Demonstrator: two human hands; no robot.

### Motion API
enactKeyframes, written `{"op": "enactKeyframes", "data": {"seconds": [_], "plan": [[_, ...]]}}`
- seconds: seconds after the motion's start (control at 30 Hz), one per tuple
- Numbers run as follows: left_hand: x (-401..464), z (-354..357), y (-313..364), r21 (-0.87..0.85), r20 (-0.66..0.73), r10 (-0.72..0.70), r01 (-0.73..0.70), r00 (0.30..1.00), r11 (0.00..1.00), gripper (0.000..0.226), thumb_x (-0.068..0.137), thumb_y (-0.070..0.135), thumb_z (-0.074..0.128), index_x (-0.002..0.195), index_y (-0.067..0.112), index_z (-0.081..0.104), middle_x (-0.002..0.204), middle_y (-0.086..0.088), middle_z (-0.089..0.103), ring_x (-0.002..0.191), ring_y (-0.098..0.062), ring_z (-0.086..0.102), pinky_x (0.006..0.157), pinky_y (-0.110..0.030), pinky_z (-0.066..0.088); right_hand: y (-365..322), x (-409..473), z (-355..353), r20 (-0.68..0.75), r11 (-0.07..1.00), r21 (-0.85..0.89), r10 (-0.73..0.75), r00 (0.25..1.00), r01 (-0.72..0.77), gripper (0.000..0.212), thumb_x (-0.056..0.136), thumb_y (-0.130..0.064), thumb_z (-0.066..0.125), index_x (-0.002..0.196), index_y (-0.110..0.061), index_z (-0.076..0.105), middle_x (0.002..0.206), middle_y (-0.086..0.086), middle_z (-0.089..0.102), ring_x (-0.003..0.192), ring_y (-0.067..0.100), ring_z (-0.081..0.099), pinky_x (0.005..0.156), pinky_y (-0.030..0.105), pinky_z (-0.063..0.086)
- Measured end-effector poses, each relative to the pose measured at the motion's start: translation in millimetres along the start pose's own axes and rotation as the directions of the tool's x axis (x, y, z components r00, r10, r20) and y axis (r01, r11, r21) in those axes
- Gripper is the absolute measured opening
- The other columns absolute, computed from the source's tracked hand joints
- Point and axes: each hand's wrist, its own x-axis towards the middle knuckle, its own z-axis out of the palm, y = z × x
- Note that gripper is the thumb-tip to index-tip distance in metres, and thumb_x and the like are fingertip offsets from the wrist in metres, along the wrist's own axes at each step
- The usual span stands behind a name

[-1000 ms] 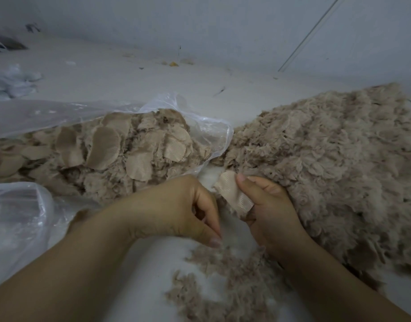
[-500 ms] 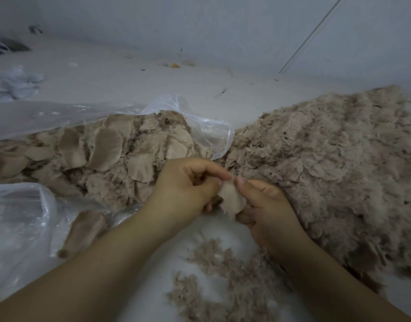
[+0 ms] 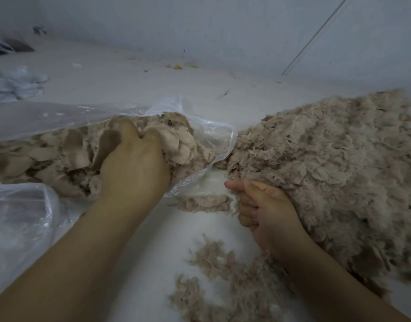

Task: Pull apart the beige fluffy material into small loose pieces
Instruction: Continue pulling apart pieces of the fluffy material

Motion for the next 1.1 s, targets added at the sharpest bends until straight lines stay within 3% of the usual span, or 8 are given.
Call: {"op": "enactKeyframes", "data": {"seconds": [0.13,0.27,0.33,0.53,0.63,0.9,1.03,1.1], "plan": [[-8.2,-0.3,11.9,-0.109,-0.201,0.193,-0.218,0.960,0.970,0.027,0.077,0.012,0.064,0.104,0.006,0.065,0.103,-0.021,0.051,0.057,-0.025,0.040,0.047,-0.027,0.032,0.5,0.7,0.0,0.000,1.000,-0.013,0.005,1.000,-0.005,0.037,0.102,-0.011,0.043,0.085,-0.008,0.076,0.053,-0.002,0.026,0.038,0.004,0.021,0.036,0.014,0.024],[-21.2,12.1,25.3,-0.269,0.333,0.378,-0.297,0.864,0.916,0.044,0.079,0.056,0.060,0.108,0.023,0.064,0.104,0.007,0.051,0.090,-0.018,0.057,0.073,-0.038,0.052,1.4,1.3,-0.6,0.003,1.000,-0.030,0.007,1.000,-0.007,0.041,0.101,-0.005,0.042,0.081,-0.010,0.077,0.047,-0.004,0.030,0.036,0.004,0.023,0.036,0.014,0.024],[-23.2,22.2,27.2,-0.152,0.408,0.422,-0.395,0.810,0.906,0.027,0.087,0.046,0.061,0.095,0.020,0.059,0.102,0.005,0.052,0.093,-0.019,0.058,0.075,-0.038,0.052,1.7,1.0,-1.3,0.009,0.998,-0.055,0.000,1.000,0.001,0.038,0.100,-0.004,0.044,0.082,-0.011,0.078,0.047,-0.004,0.032,0.037,0.005,0.023,0.036,0.015,0.024],[-19.1,31.0,27.7,-0.584,0.292,0.264,-0.048,0.919,0.811,0.018,0.090,0.021,0.068,0.072,0.020,0.069,0.058,0.015,0.060,0.055,-0.001,0.057,0.052,-0.012,0.042,2.6,-0.1,-2.7,0.031,0.986,-0.161,-0.036,0.999,0.040,0.015,0.094,-0.010,0.058,0.102,-0.012,0.071,0.047,-0.005,0.034,0.039,0.006,0.022,0.038,0.019,0.024],[-25.6,29.1,33.4,-0.719,0.256,0.271,-0.005,0.928,0.695,0.018,0.090,0.017,0.068,0.072,0.016,0.071,0.051,0.017,0.061,0.041,-0.001,0.056,0.042,-0.017,0.046,2.7,0.7,-2.6,0.042,0.985,-0.166,-0.050,0.998,0.056,0.016,0.095,-0.018,0.058,0.106,-0.012,0.070,0.048,-0.004,0.035,0.039,0.006,0.023,0.039,0.017,0.025],[-31.8,23.2,38.2,-0.744,0.107,0.252,-0.091,0.962,0.662,0.010,0.086,0.018,0.072,0.078,0.019,0.078,0.062,0.007,0.066,0.050,-0.004,0.058,0.048,-0.026,0.050,-1.8,-2.2,3.5,0.080,0.979,-0.201,-0.030,0.996,0.046,0.038,0.090,-0.007,0.061,0.058,-0.024,0.071,0.047,-0.004,0.032,0.039,0.006,0.021,0.037,0.018,0.023],[-28.3,27.7,35.1,-0.799,0.174,0.101,0.081,0.980,0.596,0.019,0.091,0.013,0.066,0.072,0.011,0.072,0.046,0.004,0.058,0.036,-0.005,0.050,0.039,-0.019,0.041,-0.5,-1.0,3.4,0.043,0.981,-0.188,-0.033,0.999,0.041,0.050,0.091,0.005,0.052,0.052,-0.023,0.067,0.045,-0.006,0.032,0.037,0.005,0.020,0.035,0.017,0.022],[-27.2,28.9,33.9,-0.783,0.137,0.124,0.031,0.983,0.622,0.019,0.090,0.012,0.067,0.071,0.011,0.071,0.053,0.003,0.060,0.041,-0.001,0.050,0.043,-0.017,0.040,-0.9,-0.2,2.3,0.053,0.986,-0.161,-0.029,0.998,0.037,0.051,0.093,0.005,0.048,0.055,-0.022,0.069,0.045,-0.006,0.032,0.036,0.004,0.020,0.035,0.015,0.021]]}}
